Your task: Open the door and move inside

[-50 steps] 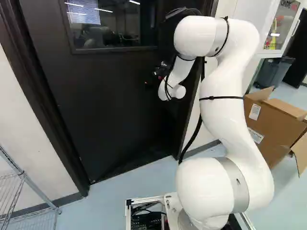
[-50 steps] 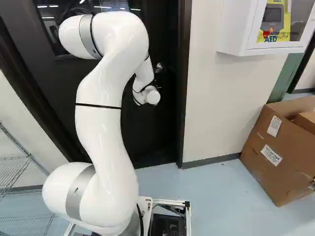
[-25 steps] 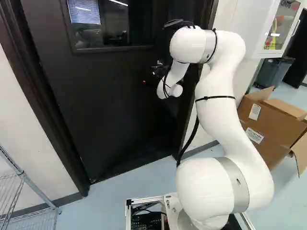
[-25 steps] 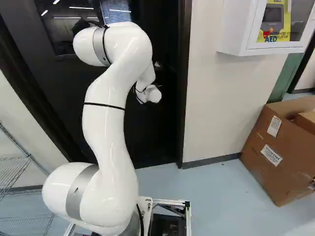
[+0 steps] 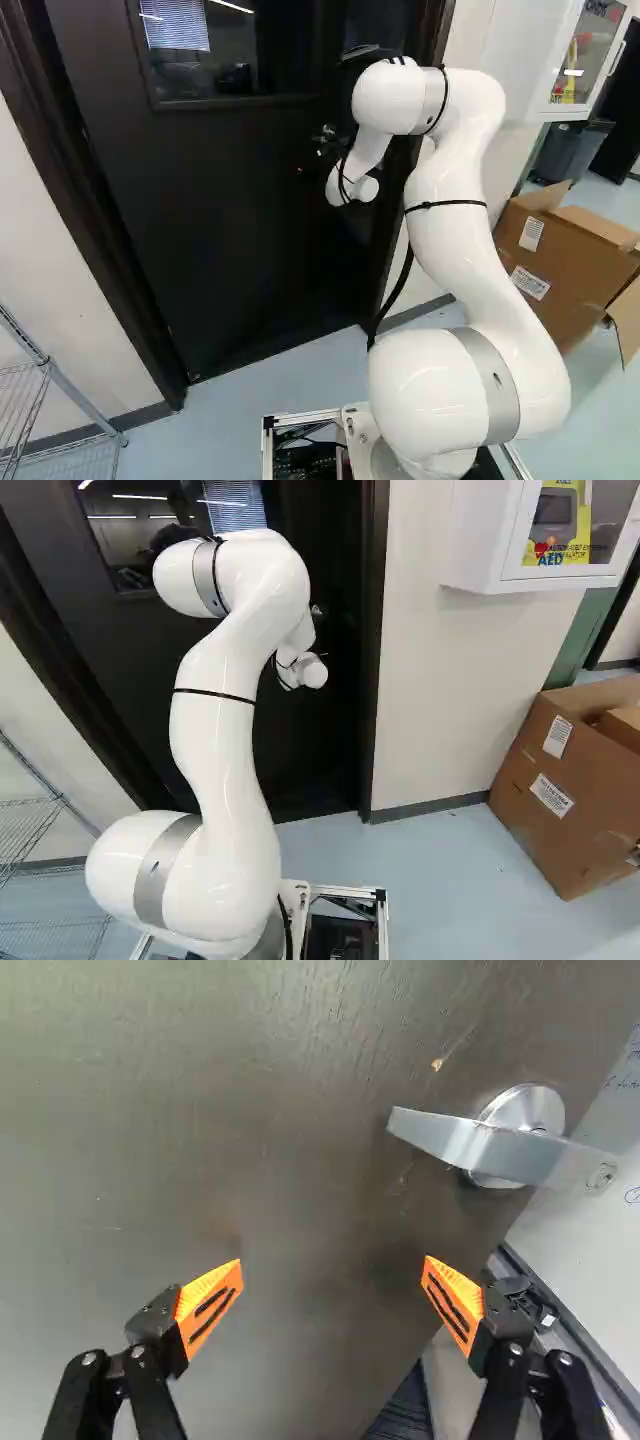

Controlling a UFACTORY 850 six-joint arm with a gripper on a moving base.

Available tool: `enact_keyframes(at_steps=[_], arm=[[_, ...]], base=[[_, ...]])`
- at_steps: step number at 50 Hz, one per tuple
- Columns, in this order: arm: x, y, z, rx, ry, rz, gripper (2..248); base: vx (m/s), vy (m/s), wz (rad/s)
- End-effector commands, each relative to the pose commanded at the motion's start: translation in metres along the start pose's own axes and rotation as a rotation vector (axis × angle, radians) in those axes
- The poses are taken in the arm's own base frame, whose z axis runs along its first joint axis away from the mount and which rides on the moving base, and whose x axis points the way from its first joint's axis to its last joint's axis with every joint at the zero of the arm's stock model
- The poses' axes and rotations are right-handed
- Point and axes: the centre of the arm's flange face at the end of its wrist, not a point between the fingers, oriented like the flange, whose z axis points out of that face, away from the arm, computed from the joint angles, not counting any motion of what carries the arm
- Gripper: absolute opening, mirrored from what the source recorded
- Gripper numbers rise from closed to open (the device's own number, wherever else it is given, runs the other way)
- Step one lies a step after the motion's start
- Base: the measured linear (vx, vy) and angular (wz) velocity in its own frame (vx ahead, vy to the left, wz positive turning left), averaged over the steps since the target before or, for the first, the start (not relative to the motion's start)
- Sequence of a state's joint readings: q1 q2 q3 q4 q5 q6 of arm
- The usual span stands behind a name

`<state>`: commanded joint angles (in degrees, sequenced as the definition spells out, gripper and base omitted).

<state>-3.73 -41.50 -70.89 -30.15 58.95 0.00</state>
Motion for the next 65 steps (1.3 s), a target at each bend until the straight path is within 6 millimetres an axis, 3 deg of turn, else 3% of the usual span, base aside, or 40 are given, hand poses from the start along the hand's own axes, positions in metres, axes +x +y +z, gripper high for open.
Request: enact_keyframes(at_steps=[65], arm=[[0.017, -0.037, -0.124, -0.109, -0.151, 0.119, 247]], base=[[0.000, 0.000, 0.000]])
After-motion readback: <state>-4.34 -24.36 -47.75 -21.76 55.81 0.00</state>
